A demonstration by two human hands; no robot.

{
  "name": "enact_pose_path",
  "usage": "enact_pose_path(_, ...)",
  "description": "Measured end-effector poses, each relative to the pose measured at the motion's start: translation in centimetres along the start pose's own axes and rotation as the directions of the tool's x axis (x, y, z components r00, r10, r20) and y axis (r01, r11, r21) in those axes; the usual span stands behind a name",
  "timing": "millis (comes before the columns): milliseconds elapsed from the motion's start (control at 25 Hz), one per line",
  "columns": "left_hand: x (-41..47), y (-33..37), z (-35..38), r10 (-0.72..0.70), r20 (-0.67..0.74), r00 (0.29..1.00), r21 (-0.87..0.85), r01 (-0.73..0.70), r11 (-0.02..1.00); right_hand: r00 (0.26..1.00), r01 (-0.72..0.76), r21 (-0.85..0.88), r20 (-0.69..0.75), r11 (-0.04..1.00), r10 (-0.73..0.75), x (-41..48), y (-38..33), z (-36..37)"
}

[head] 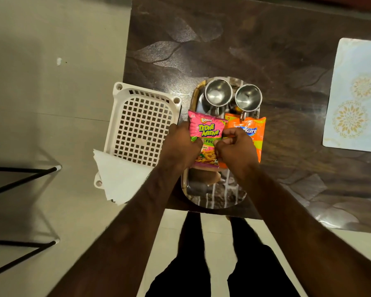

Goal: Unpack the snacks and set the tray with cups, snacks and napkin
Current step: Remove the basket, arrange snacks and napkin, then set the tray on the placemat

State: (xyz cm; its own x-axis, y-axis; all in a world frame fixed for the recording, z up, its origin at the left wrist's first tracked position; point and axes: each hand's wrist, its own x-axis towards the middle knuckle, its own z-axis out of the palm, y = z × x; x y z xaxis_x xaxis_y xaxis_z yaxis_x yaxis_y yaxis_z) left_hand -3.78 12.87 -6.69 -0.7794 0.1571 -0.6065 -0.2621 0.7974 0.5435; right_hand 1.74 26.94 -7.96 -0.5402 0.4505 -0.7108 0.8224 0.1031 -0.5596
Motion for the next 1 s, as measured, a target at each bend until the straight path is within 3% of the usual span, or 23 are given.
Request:
enact_pose_path(360,-2.5,-3.4,-2.5,0.049,-0.039,0.998,-0.201,-0.056,0.978,0.983,0.150,-0.091,-0.097,0.984,-0.159,-1.1,0.4,-0.2)
enact_pose_path(480,-3.7,-7.9,-6.0,0.117,-0.017,0.993,0.136,-0.114,0.984,0.967,0.200,-0.124,-0.134,0.972,-0.216,-2.2,1.2,-0.9)
enact_pose_path(560,-3.9,-10.3,-8.1,0.110,0.091,0.990,0.469,-0.140,0.872,0.976,0.192,-0.093,-0.088,0.977,-0.200,-2.8,1.7,-1.0)
enact_pose_path(640,-3.8,-11.7,-8.8,0.047,0.229,0.972,0.682,-0.195,0.705,0.980,0.189,-0.077,-0.047,0.979,-0.193,-3.5,2.3,-0.9)
enact_pose_path(720,-3.6,-12.2,-8.8,0.031,0.312,0.950,0.735,-0.262,0.625,0.976,0.213,-0.076,-0.025,0.974,-0.215,-4.1,2.7,-0.8)
enact_pose_path(920,-2.5,-11.5,-8.9,0.012,0.371,0.928,0.770,-0.315,0.555,0.971,0.239,-0.072,0.027,0.968,-0.238,-4.9,3.2,-1.1)
enact_pose_path(1000,-2.5,-10.4,-9.8,-0.068,0.431,0.900,0.677,-0.273,0.684,0.965,0.250,-0.056,0.091,0.967,-0.245,-5.2,2.8,-1.3)
